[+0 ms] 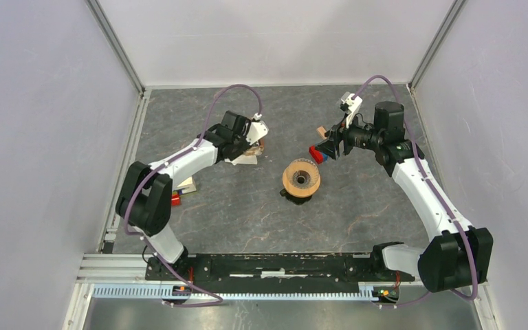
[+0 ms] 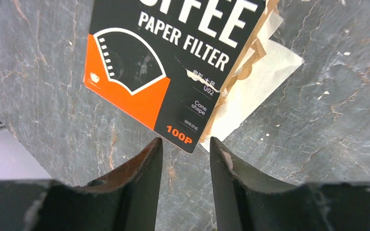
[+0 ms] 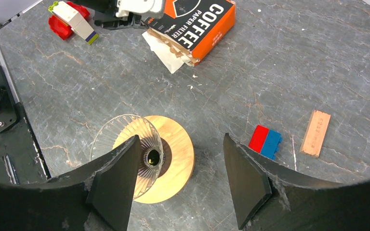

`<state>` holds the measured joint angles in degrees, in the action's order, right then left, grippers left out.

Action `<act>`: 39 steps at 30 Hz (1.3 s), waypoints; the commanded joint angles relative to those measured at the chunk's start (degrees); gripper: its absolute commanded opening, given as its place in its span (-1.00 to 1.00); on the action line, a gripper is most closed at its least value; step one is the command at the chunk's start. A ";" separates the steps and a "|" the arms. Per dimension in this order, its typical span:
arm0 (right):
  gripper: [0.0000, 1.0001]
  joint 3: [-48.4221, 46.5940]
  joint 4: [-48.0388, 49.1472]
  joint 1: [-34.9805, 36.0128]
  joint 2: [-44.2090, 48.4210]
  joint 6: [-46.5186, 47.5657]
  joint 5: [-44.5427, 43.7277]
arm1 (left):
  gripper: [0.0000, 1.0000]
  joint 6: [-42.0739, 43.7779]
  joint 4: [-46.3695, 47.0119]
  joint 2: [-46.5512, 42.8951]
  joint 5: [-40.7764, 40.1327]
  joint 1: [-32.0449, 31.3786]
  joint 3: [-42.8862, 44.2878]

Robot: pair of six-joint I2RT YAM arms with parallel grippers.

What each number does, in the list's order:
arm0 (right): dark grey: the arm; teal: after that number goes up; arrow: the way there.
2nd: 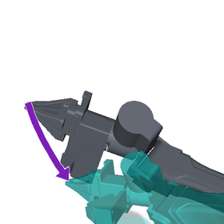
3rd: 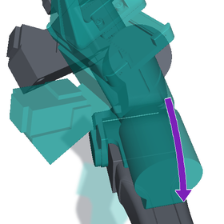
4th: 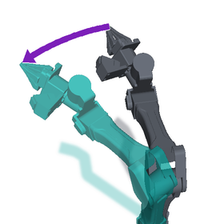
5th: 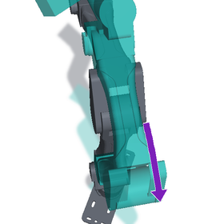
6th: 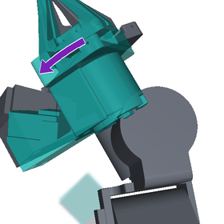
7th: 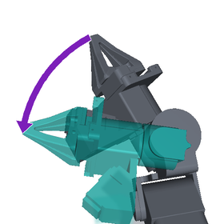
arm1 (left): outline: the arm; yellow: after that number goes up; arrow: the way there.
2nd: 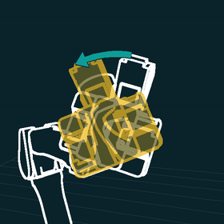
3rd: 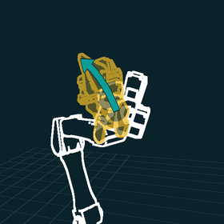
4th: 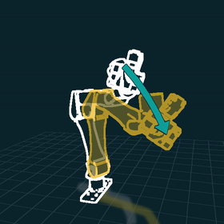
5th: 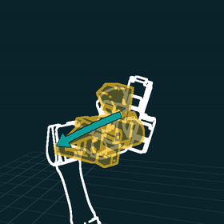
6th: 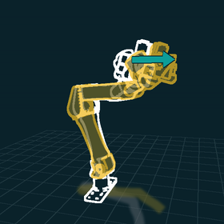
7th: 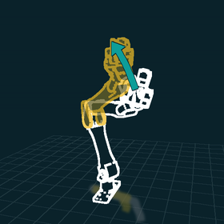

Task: Place the coffee filter in the dripper

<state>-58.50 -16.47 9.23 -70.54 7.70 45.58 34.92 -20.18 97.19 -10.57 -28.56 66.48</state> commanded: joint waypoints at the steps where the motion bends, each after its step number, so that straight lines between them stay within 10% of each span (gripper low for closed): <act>1: 0.40 0.30 2.12 -0.21 1.50 -0.06 0.40 | -0.03 -4.42 -0.32 -4.87 4.40 0.40 3.30; 7: 0.41 0.50 2.41 -0.25 1.85 0.12 0.43 | 0.08 -8.39 1.98 -10.06 3.88 0.98 1.88; 12: 0.41 0.28 2.48 -0.31 1.60 -0.17 1.00 | -0.45 -11.96 1.10 -12.41 4.18 2.01 1.18; 21: 0.40 -0.11 1.73 -0.32 1.88 0.36 0.05 | 0.21 -7.98 -8.45 -12.72 15.60 2.02 0.53; 31: 0.41 0.88 2.70 -0.23 2.26 0.40 -0.07 | -0.14 2.53 -14.61 -2.36 22.48 1.77 4.50; 39: 0.41 1.02 3.01 -0.29 2.25 -0.14 0.65 | -0.04 4.99 -12.28 5.34 21.02 0.88 6.81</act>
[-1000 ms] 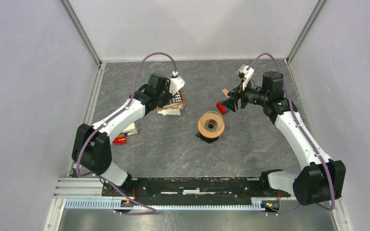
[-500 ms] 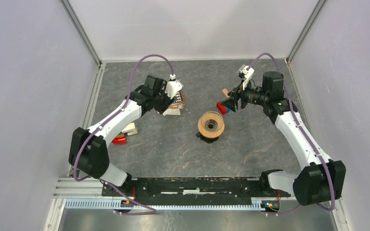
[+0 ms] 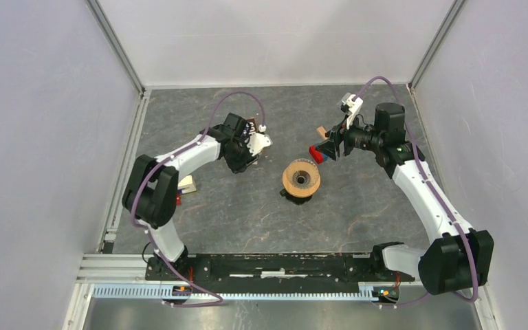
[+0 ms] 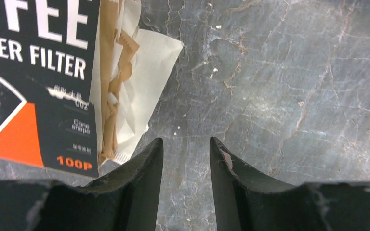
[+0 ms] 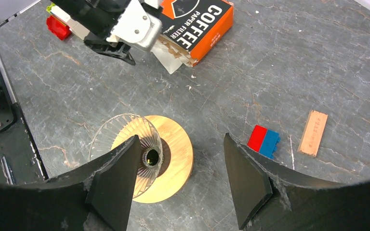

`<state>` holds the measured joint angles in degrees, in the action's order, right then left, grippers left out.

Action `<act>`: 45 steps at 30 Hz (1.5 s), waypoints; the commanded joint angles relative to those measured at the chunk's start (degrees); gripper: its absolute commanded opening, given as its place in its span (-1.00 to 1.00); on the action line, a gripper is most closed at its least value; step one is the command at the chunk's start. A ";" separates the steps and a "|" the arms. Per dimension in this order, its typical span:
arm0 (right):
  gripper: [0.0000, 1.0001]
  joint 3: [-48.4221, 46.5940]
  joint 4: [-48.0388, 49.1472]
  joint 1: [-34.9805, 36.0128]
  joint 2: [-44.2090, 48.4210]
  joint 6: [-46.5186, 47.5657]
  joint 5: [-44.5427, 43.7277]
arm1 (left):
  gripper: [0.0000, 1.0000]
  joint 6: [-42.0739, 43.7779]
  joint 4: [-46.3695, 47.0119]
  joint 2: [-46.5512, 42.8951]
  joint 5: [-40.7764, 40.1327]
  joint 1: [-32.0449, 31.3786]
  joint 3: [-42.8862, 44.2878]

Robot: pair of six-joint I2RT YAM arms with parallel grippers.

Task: Place the coffee filter in the dripper

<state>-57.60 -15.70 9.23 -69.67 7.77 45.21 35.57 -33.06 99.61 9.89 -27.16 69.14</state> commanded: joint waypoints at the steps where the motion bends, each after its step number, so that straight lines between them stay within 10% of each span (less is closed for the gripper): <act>1: 0.41 0.04 2.25 -0.27 1.32 -0.17 0.94 | -0.04 5.00 0.50 3.86 -0.45 -0.53 4.68; 32: 0.43 1.80 4.11 -0.63 1.46 -1.27 2.07 | -0.16 13.40 8.19 11.45 -14.31 -2.72 3.28; 45: 0.44 2.57 5.11 -1.10 1.55 -2.06 2.93 | -0.89 14.98 12.28 11.76 -17.55 -3.34 -0.11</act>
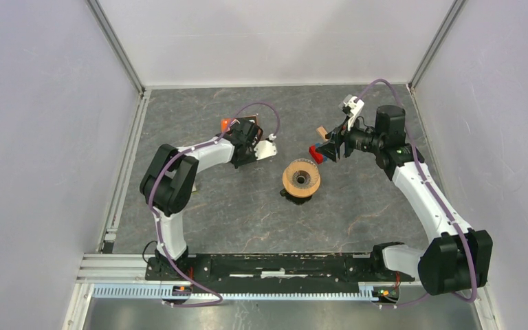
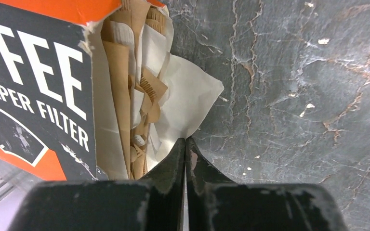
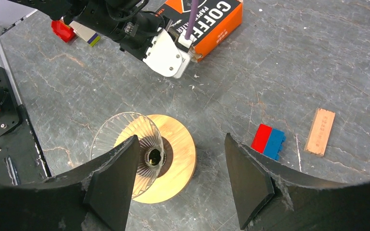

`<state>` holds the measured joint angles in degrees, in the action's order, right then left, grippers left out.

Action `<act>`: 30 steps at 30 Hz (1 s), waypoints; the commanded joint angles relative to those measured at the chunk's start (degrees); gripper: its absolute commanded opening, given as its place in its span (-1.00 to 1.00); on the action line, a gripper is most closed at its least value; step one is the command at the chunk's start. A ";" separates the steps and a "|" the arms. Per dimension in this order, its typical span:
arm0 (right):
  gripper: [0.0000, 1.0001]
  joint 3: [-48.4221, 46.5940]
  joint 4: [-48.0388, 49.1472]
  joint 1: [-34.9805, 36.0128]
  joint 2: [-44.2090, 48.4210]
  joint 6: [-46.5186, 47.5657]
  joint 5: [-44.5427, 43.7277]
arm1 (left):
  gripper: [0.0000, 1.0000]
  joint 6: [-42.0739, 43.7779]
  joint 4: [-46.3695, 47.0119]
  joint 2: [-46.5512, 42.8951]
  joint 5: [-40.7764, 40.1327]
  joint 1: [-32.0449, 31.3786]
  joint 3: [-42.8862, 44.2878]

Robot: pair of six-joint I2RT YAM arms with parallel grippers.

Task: Place the coffee filter in the dripper

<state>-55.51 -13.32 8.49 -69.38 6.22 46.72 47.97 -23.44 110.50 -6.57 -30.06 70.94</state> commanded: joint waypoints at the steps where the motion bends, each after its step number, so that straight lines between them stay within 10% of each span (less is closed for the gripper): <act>1: 0.44 0.54 2.81 -0.32 1.36 -0.55 1.44 | -0.95 2.49 2.70 0.82 -1.10 -0.52 -2.13; 22: 0.46 1.19 3.45 -0.91 1.77 -1.12 1.97 | -0.95 -5.82 -4.69 -9.21 8.89 -1.05 -0.93; 30: 0.46 1.77 3.96 -1.17 2.22 -1.21 2.02 | -0.20 -5.36 -2.51 -3.62 6.75 -1.03 1.49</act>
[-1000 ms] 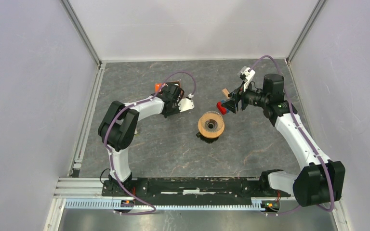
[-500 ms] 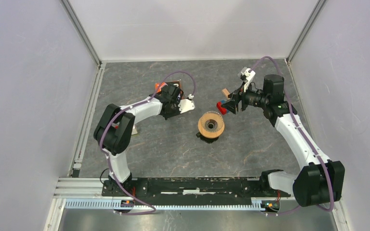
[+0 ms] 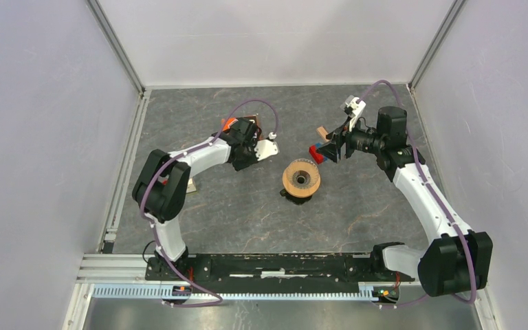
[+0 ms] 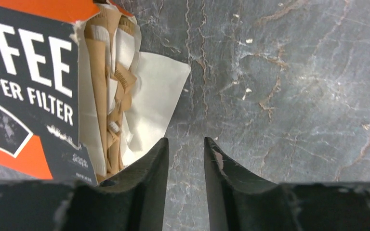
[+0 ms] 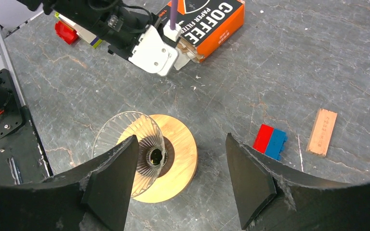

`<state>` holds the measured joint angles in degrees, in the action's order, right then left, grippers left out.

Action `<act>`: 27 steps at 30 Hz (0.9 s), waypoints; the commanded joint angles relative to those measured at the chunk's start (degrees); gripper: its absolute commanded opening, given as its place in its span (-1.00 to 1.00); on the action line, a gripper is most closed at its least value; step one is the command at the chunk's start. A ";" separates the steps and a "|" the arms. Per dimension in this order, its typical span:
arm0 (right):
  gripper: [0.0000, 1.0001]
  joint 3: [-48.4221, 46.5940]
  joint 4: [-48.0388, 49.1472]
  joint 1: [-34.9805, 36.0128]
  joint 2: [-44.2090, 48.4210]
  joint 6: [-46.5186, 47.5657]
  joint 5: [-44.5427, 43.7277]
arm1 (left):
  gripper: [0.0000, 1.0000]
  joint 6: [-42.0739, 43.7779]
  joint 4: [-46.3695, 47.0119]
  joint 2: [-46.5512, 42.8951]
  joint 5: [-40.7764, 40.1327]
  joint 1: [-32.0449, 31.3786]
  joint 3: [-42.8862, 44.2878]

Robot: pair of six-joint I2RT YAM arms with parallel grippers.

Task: Place the coffee filter in the dripper

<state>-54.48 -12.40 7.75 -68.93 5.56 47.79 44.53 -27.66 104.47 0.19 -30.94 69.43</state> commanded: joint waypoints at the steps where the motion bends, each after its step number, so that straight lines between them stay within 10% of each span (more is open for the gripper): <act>1: 0.46 0.84 3.06 -0.46 1.94 -0.55 0.90 | -0.17 -2.94 2.17 2.74 0.24 -0.17 3.29; 18: 0.47 1.23 3.26 -0.90 2.20 -0.75 1.03 | 0.21 -25.13 1.77 9.49 0.04 -0.61 10.65; 27: 0.48 1.48 3.32 -1.21 2.33 -0.82 1.08 | 0.10 -29.07 -1.68 13.17 0.00 -0.53 15.43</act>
<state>-53.28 -11.20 6.96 -68.07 5.17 47.97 20.01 -27.79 116.01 0.12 -31.29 81.93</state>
